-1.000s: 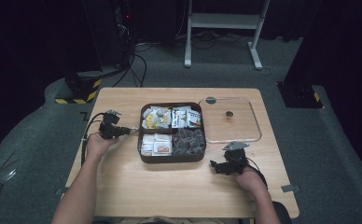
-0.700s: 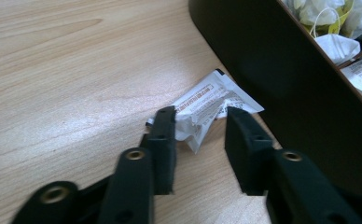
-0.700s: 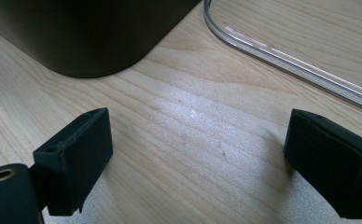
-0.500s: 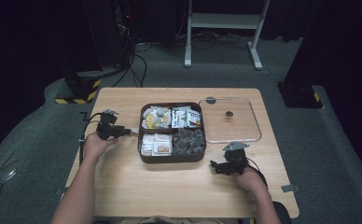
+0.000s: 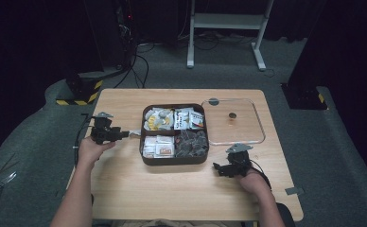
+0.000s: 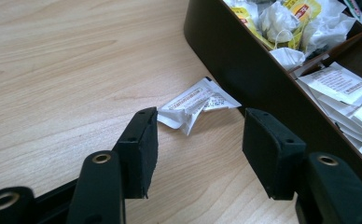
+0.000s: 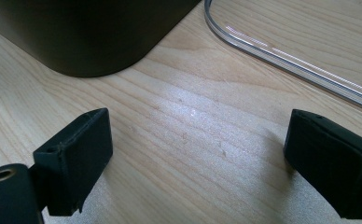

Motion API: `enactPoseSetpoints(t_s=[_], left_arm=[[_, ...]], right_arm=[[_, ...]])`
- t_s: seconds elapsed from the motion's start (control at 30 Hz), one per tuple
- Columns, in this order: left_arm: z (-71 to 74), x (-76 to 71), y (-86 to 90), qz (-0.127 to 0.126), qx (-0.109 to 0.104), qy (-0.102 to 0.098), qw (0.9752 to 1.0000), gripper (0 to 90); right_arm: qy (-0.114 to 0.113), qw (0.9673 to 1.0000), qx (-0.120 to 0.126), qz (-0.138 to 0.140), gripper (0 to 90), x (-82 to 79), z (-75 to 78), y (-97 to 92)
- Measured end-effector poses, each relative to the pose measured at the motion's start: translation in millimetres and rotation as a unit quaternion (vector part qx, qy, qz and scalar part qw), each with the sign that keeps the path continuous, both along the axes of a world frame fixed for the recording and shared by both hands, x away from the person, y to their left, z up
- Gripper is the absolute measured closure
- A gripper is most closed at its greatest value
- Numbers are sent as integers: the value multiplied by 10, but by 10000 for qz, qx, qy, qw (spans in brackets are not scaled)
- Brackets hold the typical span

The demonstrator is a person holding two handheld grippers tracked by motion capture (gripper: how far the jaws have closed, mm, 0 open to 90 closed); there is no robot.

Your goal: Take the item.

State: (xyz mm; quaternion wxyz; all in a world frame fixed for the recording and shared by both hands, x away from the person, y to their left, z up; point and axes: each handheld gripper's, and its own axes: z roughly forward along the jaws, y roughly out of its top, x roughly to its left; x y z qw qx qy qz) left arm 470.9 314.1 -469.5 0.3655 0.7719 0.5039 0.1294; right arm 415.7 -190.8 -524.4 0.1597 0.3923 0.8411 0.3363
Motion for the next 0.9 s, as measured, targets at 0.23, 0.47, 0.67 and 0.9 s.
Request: enactPoseSetpoints(t_s=[0.23,0.47,0.67,0.9], left_arm=[[4,-95,48,-11,-103,-66,9999,413],[-60,-187,146,215,-60,-109,9997,364],[-101,-228,198,301,99,-131,9994,351],[-195,-269,289,243,210,-315,9990,301]], right_arm=[[-2,10000,14,4,78,2,-1,-1],[-9,10000,12,24,76,11,-2,3],[-10,10000,6,22,76,19,-2,7],[-11,10000,10,24,76,31,-2,12]])
